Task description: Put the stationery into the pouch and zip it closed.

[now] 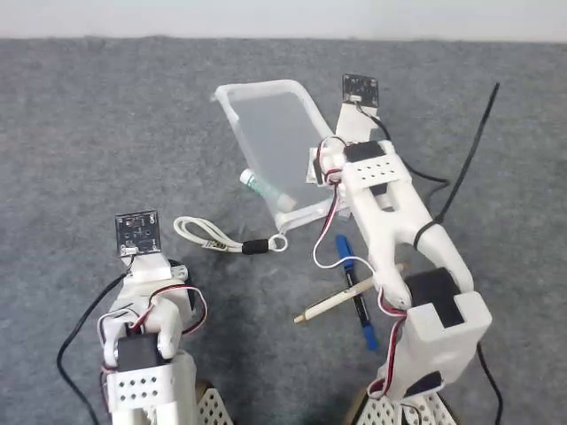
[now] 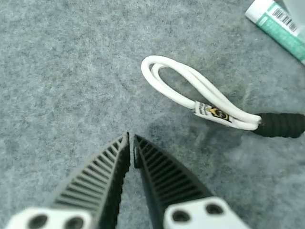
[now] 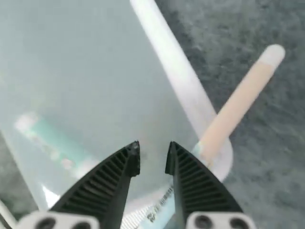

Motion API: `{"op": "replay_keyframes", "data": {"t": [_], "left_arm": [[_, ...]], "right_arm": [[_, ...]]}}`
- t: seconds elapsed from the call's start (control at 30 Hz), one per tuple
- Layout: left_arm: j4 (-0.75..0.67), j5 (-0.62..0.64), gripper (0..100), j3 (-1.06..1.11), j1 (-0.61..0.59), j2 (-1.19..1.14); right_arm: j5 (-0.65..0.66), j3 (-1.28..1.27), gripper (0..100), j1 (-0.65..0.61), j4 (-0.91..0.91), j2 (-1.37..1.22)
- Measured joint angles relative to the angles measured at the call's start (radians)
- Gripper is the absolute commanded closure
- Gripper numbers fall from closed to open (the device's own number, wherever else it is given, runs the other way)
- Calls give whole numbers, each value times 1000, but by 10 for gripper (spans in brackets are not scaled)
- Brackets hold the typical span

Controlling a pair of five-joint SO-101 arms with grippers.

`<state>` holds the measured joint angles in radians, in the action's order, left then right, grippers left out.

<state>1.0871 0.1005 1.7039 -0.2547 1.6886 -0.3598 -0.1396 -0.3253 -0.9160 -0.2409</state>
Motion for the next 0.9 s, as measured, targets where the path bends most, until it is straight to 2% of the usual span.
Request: {"op": "replay_keyframes", "data": {"t": [0.3, 0.57, 0.77, 0.9], "left_arm": [[0, 0, 987, 0, 0, 0], [0, 0, 987, 0, 0, 0], [0, 0, 987, 0, 0, 0], [0, 0, 987, 0, 0, 0]], "right_arm": [[104, 5, 897, 55, -245, 44], [110, 3, 897, 54, -377, 190], [110, 3, 894, 49, -405, 252], [110, -2, 894, 49, -334, 252]]}}
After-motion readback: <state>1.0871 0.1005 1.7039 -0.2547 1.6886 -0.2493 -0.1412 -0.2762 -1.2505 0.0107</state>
